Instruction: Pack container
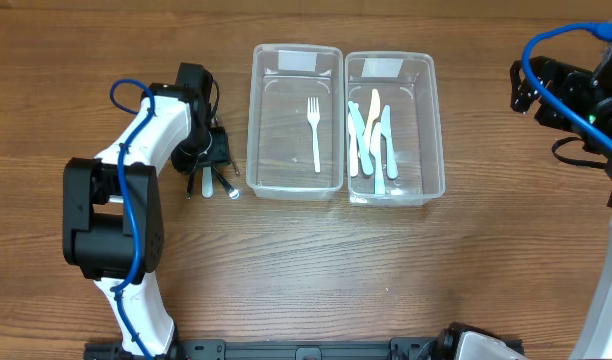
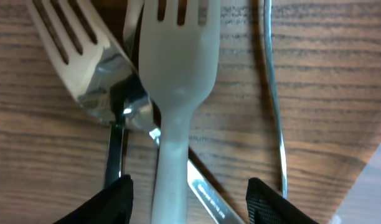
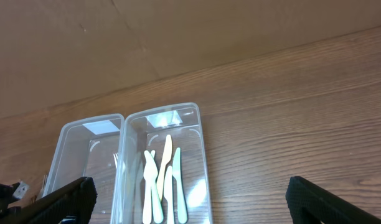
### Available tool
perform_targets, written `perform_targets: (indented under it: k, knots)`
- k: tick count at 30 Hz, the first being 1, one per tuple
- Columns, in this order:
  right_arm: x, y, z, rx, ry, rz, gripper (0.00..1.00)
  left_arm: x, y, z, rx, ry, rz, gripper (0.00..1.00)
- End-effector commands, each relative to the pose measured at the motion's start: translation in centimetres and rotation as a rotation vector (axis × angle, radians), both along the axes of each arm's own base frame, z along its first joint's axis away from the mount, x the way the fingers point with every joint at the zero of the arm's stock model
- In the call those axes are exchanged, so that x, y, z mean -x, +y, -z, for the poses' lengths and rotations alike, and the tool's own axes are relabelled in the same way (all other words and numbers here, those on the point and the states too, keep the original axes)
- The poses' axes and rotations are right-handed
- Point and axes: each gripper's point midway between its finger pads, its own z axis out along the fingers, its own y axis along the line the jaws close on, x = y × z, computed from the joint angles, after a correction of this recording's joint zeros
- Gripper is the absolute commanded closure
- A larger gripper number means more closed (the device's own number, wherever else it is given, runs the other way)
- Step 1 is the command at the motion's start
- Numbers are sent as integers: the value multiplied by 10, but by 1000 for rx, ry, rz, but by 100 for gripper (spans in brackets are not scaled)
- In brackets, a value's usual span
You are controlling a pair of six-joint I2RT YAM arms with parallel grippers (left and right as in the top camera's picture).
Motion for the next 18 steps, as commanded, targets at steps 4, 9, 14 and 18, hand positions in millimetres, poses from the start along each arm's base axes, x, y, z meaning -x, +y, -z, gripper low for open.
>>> perform_targets:
  k: [4, 9, 14, 18]
  knots:
    - [1, -2, -9, 9, -23, 12, 0, 12, -3, 17, 10, 26, -8, 45]
    - [1, -2, -9, 9, -23, 12, 0, 18, -2, 23, 10, 40, -8, 47]
    - [1, -2, -9, 9, -23, 12, 0, 24, -1, 27, 8, 55, -9, 66]
    - [1, -2, -9, 9, -23, 12, 0, 23, -1, 27, 10, 51, -11, 83]
